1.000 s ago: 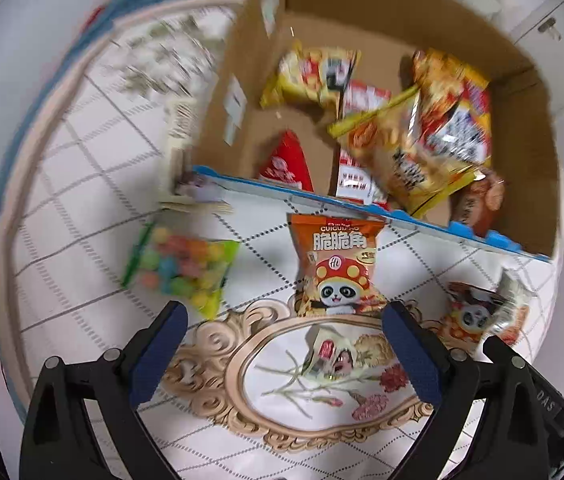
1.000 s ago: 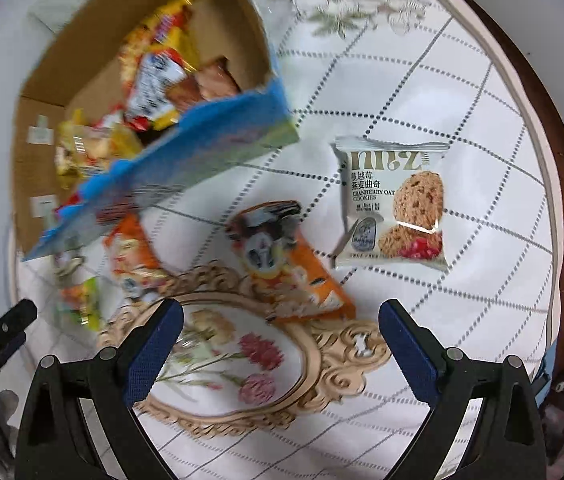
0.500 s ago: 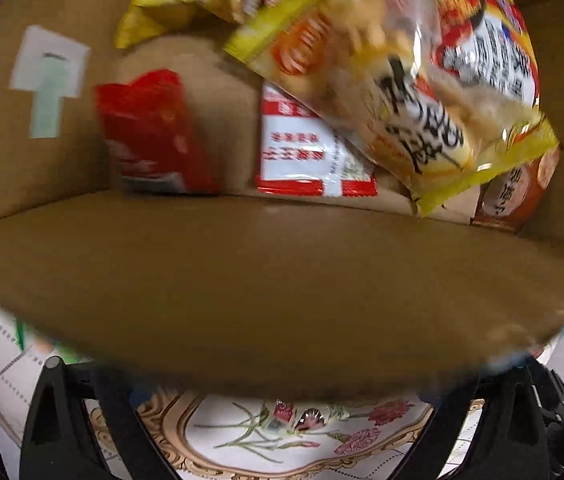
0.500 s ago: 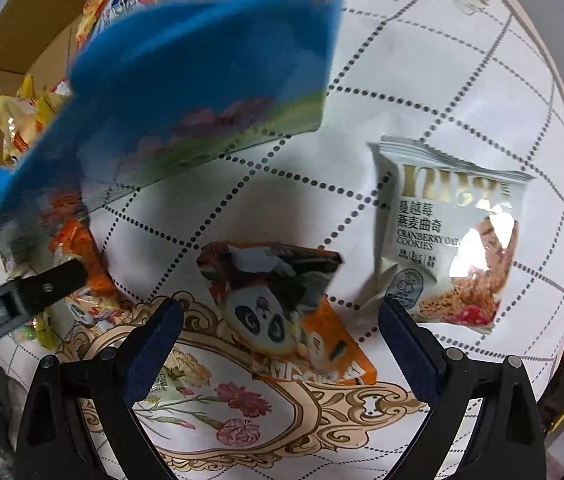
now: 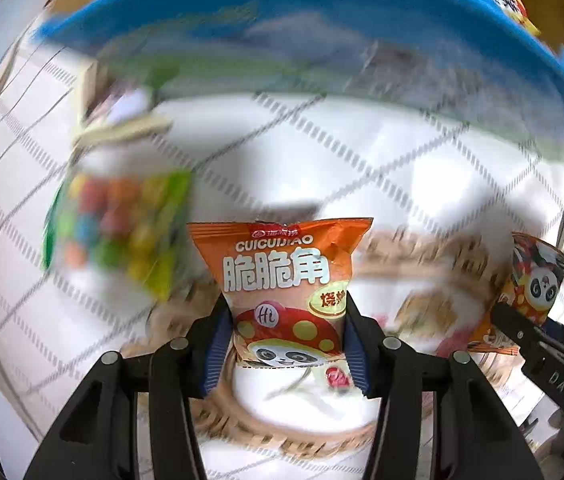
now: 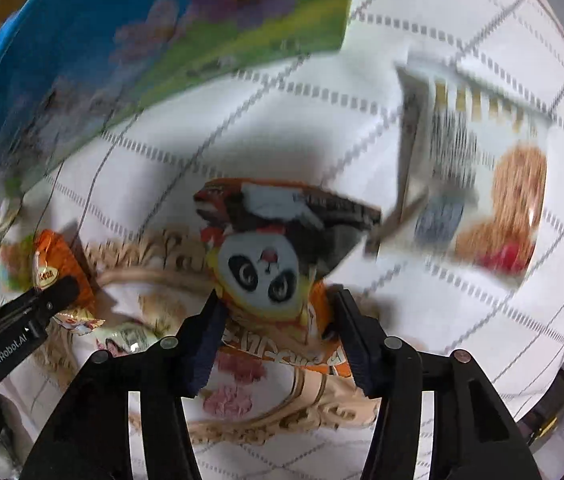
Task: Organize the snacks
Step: 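Grasp the orange Cuicuijiao bag with left tool while right tool grasps the panda packet, then carry both bags over the box and open both tools to drop them, then grasp the candy bag with left tool while right tool grasps the cranberry cookie pack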
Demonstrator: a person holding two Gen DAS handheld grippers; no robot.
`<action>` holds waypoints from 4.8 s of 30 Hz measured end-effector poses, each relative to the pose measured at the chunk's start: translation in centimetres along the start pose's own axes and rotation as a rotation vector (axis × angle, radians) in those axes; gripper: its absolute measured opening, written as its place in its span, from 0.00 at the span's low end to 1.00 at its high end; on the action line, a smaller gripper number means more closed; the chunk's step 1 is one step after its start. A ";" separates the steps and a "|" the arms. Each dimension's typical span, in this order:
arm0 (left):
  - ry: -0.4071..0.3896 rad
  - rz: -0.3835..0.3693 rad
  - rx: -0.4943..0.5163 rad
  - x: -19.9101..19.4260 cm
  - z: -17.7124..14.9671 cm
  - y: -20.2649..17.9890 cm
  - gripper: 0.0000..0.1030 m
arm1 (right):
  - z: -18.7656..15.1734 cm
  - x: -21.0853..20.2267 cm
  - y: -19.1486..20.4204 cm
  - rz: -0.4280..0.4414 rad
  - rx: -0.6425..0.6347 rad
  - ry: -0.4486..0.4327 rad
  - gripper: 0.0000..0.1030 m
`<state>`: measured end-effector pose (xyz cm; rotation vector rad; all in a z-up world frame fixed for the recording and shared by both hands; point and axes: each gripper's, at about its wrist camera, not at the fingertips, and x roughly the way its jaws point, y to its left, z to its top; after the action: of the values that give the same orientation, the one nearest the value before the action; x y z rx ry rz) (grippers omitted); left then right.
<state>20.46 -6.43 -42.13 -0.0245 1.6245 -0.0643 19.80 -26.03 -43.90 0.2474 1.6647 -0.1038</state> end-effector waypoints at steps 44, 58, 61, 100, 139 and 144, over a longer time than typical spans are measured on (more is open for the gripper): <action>-0.408 -0.082 0.052 -22.4 12.0 0.0 0.41 | 7.6 -23.1 6.4 0.139 -0.152 -0.356 0.43; -0.265 -0.059 0.061 -17.1 25.4 -1.1 0.43 | 22.4 -18.7 6.5 -0.019 -0.085 -0.265 0.43; -0.220 -0.075 0.039 -16.1 27.3 -1.1 0.53 | 23.8 -16.5 6.5 -0.064 -0.085 -0.221 0.71; -0.613 0.022 0.047 -24.9 10.3 0.4 0.79 | 9.0 -22.1 6.9 -0.064 -0.163 -0.556 0.90; -0.272 0.084 -0.292 -11.7 2.1 9.4 0.79 | 4.0 -10.8 -9.7 0.027 0.256 -0.266 0.95; -0.187 0.104 -0.296 -8.0 3.0 9.9 0.79 | 5.2 -6.6 -9.4 -0.054 0.243 -0.215 0.95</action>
<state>24.18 3.80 -34.84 -0.1691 1.4340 0.2523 23.40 -36.93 -38.65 0.3621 1.4440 -0.3627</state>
